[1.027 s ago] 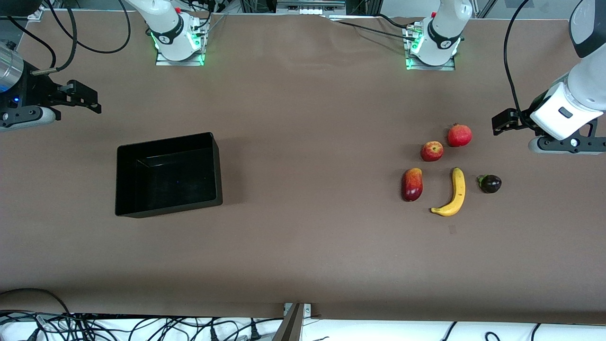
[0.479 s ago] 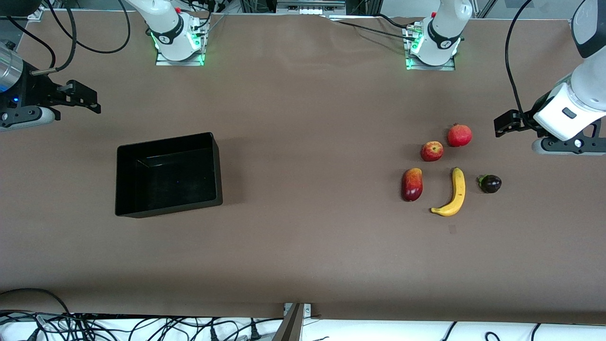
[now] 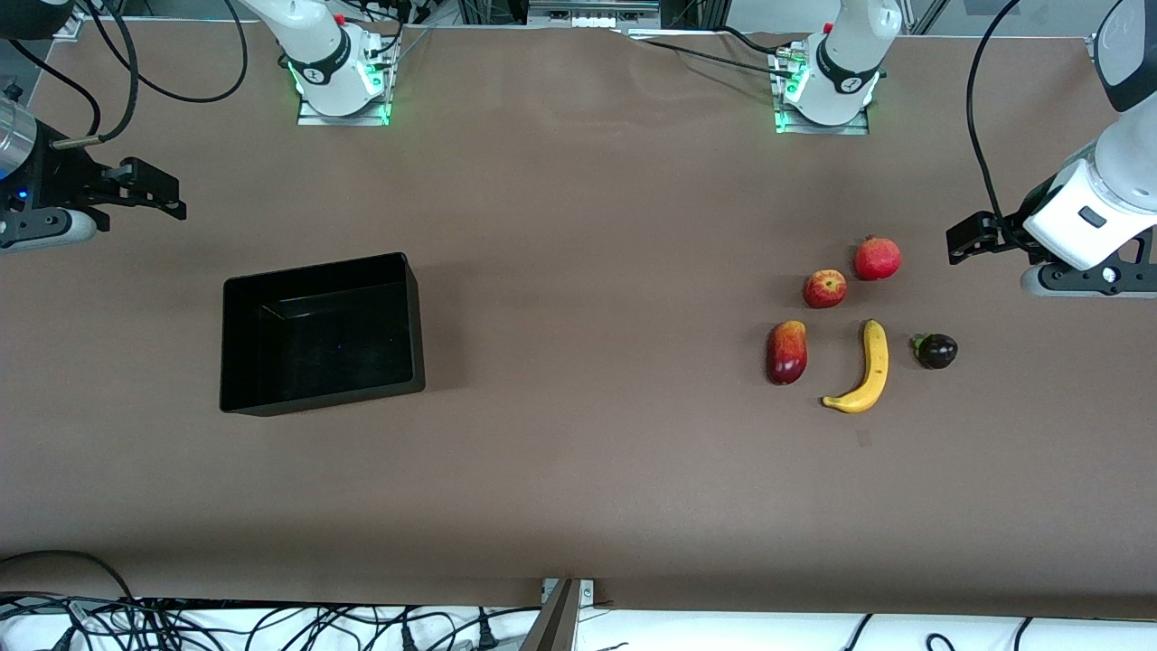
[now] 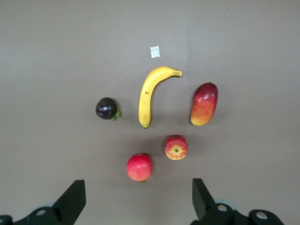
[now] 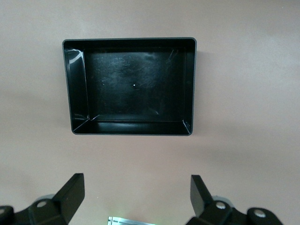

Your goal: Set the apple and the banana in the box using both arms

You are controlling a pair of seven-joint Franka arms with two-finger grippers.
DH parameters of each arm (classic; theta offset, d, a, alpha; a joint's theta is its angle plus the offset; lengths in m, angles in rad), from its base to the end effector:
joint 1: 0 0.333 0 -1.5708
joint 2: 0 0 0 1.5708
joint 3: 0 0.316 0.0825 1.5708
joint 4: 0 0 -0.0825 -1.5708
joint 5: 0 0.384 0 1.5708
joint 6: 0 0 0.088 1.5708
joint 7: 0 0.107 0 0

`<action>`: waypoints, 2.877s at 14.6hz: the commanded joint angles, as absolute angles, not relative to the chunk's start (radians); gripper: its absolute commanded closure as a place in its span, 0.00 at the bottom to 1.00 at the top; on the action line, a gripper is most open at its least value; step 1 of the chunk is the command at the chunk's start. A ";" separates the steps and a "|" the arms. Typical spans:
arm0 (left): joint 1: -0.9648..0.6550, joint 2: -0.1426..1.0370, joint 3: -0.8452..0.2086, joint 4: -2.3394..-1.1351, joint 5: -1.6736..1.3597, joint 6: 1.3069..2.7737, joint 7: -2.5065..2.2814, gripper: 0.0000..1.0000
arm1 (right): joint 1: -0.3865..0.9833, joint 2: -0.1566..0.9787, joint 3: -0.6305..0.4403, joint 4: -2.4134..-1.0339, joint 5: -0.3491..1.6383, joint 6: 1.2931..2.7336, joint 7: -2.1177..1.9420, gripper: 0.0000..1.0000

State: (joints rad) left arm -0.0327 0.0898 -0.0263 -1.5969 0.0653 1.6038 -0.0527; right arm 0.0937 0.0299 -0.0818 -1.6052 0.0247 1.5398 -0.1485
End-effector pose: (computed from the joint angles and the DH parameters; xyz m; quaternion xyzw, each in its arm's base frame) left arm 0.5798 -0.0268 0.5642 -0.9986 0.0056 0.0396 0.0336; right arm 0.5577 0.0100 0.5892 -0.9956 -0.0798 0.0467 0.0144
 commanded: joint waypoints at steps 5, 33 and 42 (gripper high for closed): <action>-0.038 0.097 -0.032 -1.582 0.074 1.605 -0.057 0.00 | 0.084 0.075 -0.083 -1.666 -0.034 1.629 -0.158 0.00; -0.038 0.092 -0.034 -1.582 0.075 1.600 -0.060 0.00 | 0.041 0.364 -0.098 -1.990 0.034 2.301 -0.146 1.00; -0.040 0.094 -0.034 -1.583 0.074 1.591 -0.058 0.00 | 0.386 0.399 -0.044 -1.824 0.161 2.204 0.340 1.00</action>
State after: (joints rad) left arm -0.0388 0.0912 -0.0320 -1.5970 0.0652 1.6051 -0.0528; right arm 0.3070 0.3810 -0.0383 -1.8880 0.1012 2.2211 0.2375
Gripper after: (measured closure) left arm 0.000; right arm 0.956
